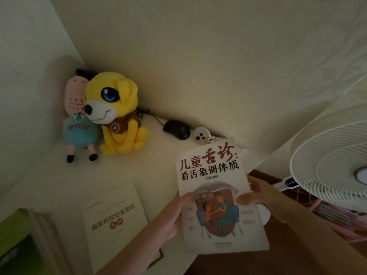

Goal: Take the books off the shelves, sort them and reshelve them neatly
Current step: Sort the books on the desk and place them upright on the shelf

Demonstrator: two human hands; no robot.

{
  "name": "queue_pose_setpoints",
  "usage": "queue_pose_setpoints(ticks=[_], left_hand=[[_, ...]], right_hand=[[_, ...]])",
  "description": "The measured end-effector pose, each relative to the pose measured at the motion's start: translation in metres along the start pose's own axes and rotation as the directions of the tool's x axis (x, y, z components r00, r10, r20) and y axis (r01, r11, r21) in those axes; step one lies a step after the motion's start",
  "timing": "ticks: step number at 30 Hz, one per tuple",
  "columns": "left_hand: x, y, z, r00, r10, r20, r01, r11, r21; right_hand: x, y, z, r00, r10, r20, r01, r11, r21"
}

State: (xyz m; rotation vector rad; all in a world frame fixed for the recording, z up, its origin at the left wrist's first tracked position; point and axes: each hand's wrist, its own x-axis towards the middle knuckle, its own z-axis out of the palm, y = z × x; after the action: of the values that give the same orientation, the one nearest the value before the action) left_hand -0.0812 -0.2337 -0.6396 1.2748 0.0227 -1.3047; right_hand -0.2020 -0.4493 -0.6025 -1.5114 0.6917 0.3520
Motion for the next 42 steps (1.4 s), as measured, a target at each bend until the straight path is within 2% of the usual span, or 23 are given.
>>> queue_pose_setpoints(ticks=[2,6,10,13,16,19,24,29,34,42], left_hand=[[-0.003,0.004,-0.004,1.000,0.025,0.012,-0.025,1.000,0.013],[-0.015,0.010,-0.009,0.988,0.111,-0.105,-0.113,0.994,-0.013],[-0.036,0.022,-0.015,0.970,0.213,-0.116,-0.195,0.969,0.151],[-0.049,0.031,-0.021,0.959,0.260,-0.113,-0.235,0.953,0.193],[-0.066,0.041,-0.023,0.923,0.346,-0.169,-0.303,0.923,0.238],[-0.084,0.052,-0.023,0.879,0.448,-0.167,-0.395,0.877,0.272],[-0.118,0.076,-0.025,0.822,0.554,-0.134,-0.489,0.807,0.332],[-0.160,0.098,-0.021,0.749,0.639,-0.177,-0.539,0.742,0.398],[-0.211,0.122,-0.012,0.671,0.715,-0.195,-0.644,0.693,0.324],[-0.318,0.160,0.003,0.480,0.869,-0.118,-0.765,0.481,0.428]], right_hand=[[-0.001,-0.004,0.002,1.000,-0.022,0.009,0.022,0.999,0.025],[-0.004,-0.010,0.008,0.997,-0.065,0.034,0.063,0.996,0.070],[-0.009,-0.020,0.017,0.991,-0.126,0.036,0.123,0.990,0.068],[-0.011,-0.031,0.023,0.987,-0.162,0.016,0.158,0.978,0.136],[-0.016,-0.041,0.033,0.977,-0.214,-0.008,0.211,0.956,0.203],[-0.023,-0.053,0.044,0.960,-0.279,-0.018,0.275,0.930,0.245],[-0.037,-0.087,0.057,0.904,-0.425,0.047,0.408,0.890,0.205],[-0.051,-0.122,0.071,0.843,-0.530,0.092,0.510,0.841,0.180],[-0.077,-0.161,0.090,0.757,-0.637,0.144,0.618,0.770,0.158],[-0.141,-0.231,0.134,0.622,-0.764,0.172,0.744,0.645,0.174]])
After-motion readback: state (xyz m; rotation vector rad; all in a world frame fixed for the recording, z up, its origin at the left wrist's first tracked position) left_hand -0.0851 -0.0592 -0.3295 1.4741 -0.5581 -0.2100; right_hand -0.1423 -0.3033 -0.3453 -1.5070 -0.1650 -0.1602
